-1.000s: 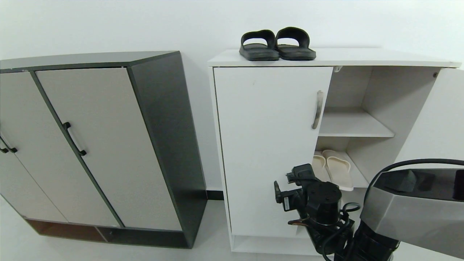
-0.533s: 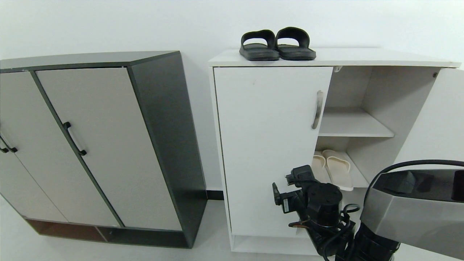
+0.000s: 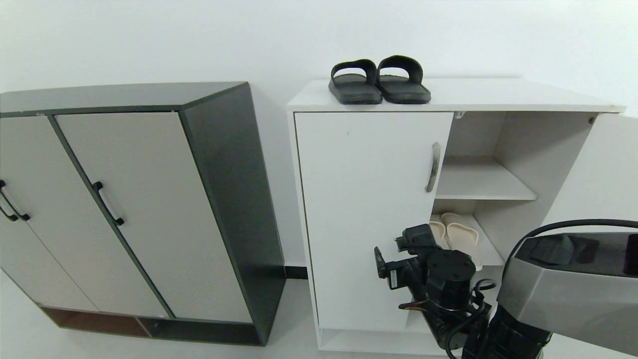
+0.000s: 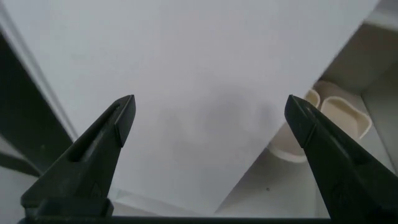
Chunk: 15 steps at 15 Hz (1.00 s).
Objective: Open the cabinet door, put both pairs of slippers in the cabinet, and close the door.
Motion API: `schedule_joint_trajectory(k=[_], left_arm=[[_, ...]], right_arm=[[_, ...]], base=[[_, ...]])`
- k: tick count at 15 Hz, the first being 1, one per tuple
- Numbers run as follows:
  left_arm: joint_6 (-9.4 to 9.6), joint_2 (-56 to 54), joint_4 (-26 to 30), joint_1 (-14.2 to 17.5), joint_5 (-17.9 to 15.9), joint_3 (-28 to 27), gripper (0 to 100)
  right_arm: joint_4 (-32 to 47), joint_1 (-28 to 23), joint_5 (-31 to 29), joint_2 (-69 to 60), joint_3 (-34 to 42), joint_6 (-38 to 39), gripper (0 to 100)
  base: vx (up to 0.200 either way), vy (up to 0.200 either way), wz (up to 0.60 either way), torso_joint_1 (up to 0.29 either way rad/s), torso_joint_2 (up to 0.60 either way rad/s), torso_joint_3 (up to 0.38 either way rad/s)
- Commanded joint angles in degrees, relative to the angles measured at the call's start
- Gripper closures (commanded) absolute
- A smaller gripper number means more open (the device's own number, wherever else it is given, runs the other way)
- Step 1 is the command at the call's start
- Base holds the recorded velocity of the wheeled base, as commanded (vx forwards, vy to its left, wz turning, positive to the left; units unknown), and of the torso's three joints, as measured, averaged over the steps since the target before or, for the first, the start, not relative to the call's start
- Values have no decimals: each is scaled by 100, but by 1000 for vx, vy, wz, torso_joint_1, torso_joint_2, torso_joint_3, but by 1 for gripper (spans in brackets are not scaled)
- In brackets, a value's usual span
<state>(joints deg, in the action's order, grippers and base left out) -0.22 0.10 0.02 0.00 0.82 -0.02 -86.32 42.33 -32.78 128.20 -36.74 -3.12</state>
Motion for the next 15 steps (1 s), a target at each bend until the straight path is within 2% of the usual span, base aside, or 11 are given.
schedule_joint_trajectory(k=[1,7,15], left_arm=[[-4,-1,6,0,6,2,100],[-4,-1,6,0,6,2,100],[-4,-1,6,0,6,2,100]], right_arm=[[19,4,0,21,0,-4,0],[19,-5,0,30,-8,-4,0],[36,13,0,30,0,-13,0]], base=[[0,0,0,51,-496,-354],[0,0,0,117,-464,-343],[0,0,0,172,-482,-315]])
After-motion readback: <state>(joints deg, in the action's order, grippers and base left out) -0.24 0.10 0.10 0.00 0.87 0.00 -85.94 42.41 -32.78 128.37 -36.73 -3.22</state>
